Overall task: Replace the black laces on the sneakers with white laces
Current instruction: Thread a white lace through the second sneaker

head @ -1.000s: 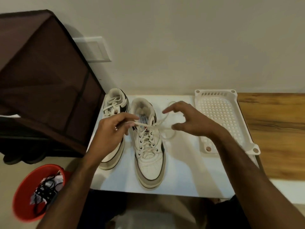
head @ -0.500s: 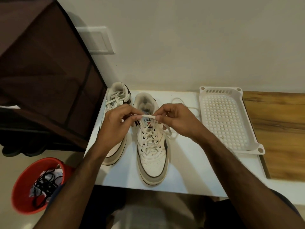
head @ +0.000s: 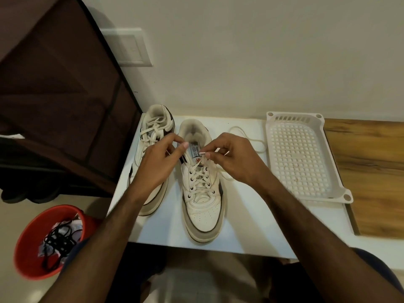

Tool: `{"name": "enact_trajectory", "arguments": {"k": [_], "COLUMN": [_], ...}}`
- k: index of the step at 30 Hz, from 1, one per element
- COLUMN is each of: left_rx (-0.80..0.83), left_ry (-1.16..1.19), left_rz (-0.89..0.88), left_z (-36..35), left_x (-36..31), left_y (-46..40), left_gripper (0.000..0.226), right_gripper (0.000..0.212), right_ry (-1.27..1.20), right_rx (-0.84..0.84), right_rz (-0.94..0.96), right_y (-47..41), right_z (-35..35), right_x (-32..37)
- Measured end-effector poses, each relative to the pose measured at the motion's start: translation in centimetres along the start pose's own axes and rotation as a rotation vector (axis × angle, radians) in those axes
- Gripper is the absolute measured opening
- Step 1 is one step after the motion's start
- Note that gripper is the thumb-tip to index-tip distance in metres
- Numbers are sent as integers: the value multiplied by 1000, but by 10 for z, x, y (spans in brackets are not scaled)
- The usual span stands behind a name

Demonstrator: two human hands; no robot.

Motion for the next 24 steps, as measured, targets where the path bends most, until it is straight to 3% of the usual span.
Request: {"name": "enact_trajectory", "arguments": {"k": [7, 14, 18, 24], "left_rx": [115, 292, 297, 287], "left_ry": [130, 330, 376, 395], "left_rz": [101, 14, 26, 35], "left_z": [-16, -30, -33, -41], "left_x": [7, 12, 10, 8], "left_y": [-6, 3, 5, 7], "left_gripper": [8, 21, 21, 19], "right_gripper": [12, 6, 9, 7], "right_ry": [162, 335, 478, 477], "right_rx": [1, -56, -87, -55], "right_rz": [80, 106, 113, 90], "right_y": [3, 10, 13, 12], "right_z": [-12, -22, -26, -23], "right_x": [13, 20, 25, 25]}}
Point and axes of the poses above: each hand's wrist, its own y-axis away from the middle knuckle, its own z-axis out of the back of the hand, x = y × z, the point moved 9 cm from there along -y, towards the middle knuckle, and after that the axes turned 8 degrees about -y, right-handed, at the moved point
